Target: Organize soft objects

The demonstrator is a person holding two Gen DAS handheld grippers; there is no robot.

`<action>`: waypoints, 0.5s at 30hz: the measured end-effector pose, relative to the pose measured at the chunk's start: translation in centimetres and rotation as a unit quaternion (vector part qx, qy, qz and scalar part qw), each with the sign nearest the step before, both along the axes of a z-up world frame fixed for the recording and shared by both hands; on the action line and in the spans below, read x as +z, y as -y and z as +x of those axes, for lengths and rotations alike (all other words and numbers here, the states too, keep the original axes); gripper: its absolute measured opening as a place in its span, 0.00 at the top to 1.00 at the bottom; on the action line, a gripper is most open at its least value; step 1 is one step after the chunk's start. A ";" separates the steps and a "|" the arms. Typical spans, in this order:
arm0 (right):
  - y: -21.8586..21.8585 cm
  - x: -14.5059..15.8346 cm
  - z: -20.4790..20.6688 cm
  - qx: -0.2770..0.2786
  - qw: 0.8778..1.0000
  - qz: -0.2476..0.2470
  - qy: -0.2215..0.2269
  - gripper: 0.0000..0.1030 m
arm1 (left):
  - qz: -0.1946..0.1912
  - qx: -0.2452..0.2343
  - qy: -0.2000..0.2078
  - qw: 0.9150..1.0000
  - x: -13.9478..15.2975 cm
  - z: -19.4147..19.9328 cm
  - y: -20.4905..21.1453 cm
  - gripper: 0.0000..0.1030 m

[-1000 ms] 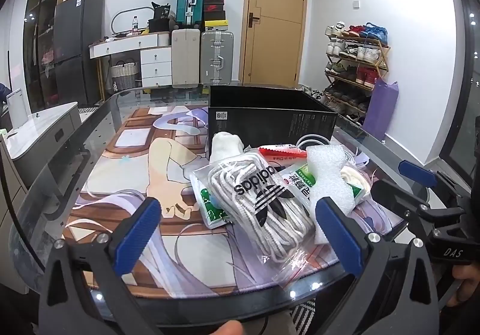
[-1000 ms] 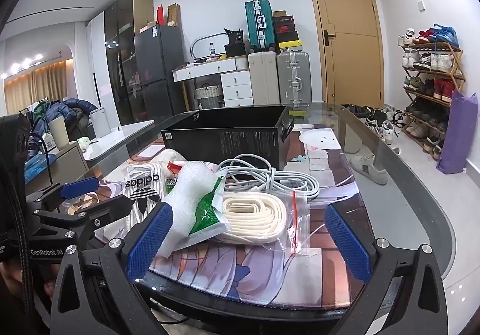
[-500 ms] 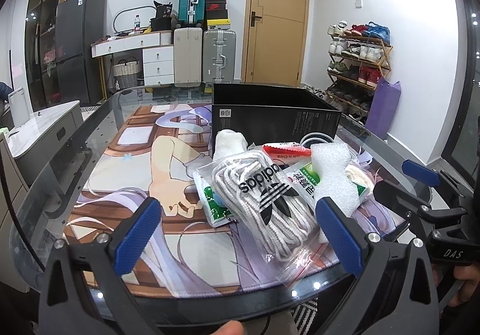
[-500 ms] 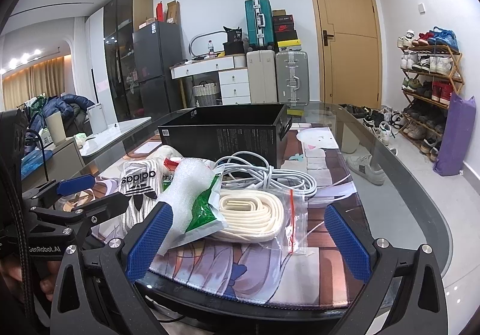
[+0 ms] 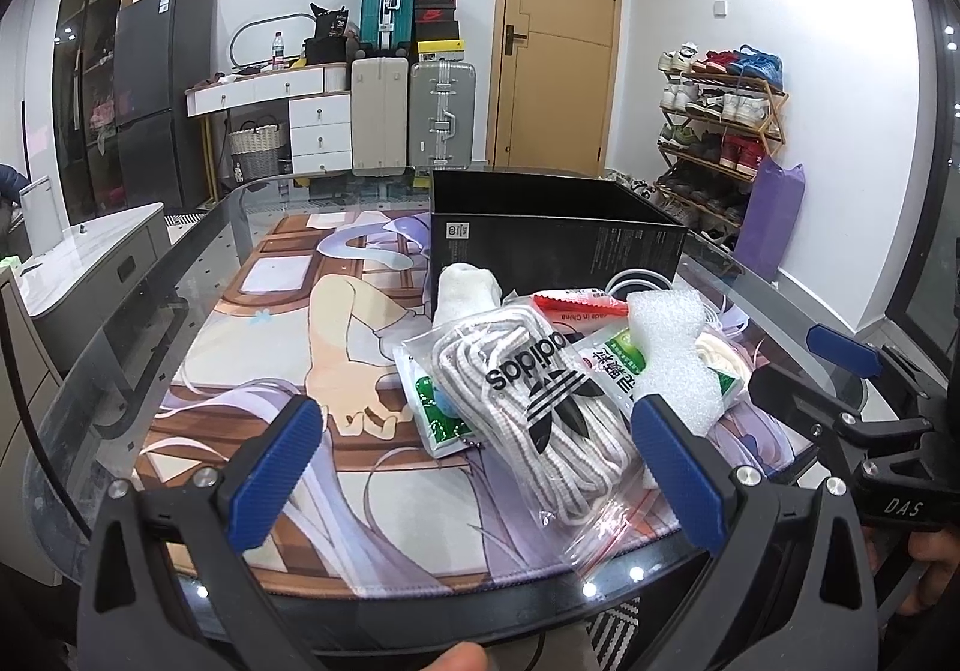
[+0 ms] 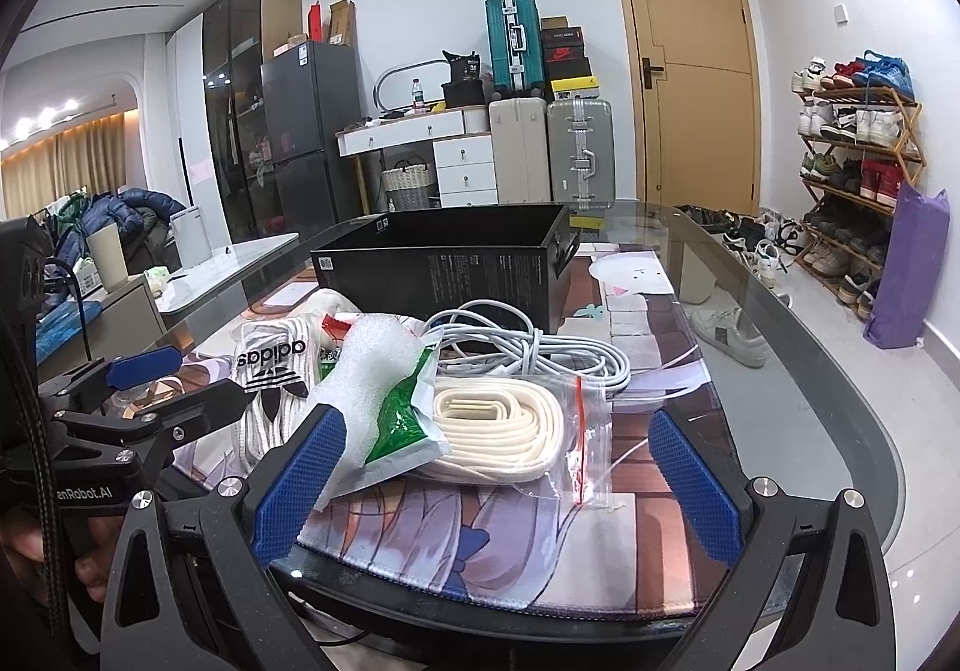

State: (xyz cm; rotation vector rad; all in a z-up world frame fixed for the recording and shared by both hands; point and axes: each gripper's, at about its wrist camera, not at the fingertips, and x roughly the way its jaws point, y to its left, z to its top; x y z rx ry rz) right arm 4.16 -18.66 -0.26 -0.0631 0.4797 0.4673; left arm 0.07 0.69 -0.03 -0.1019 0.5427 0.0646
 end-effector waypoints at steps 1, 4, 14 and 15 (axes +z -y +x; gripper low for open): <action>0.0 0.0 0.0 0.000 1.000 0.000 0.000 0.00 | 0.000 0.000 0.000 1.000 0.0 0.0 0.0 0.00; -0.1 -0.1 0.1 0.000 1.000 -0.001 0.000 0.00 | 0.000 0.000 0.000 1.000 0.1 0.0 0.0 0.00; -0.2 -0.2 0.1 0.005 1.000 -0.003 0.000 0.00 | 0.000 0.005 0.003 1.000 0.2 -0.2 -0.3 0.00; -0.3 -0.2 0.2 0.005 1.000 -0.004 0.000 0.00 | -0.001 0.005 0.004 1.000 0.3 -0.2 -0.3 0.00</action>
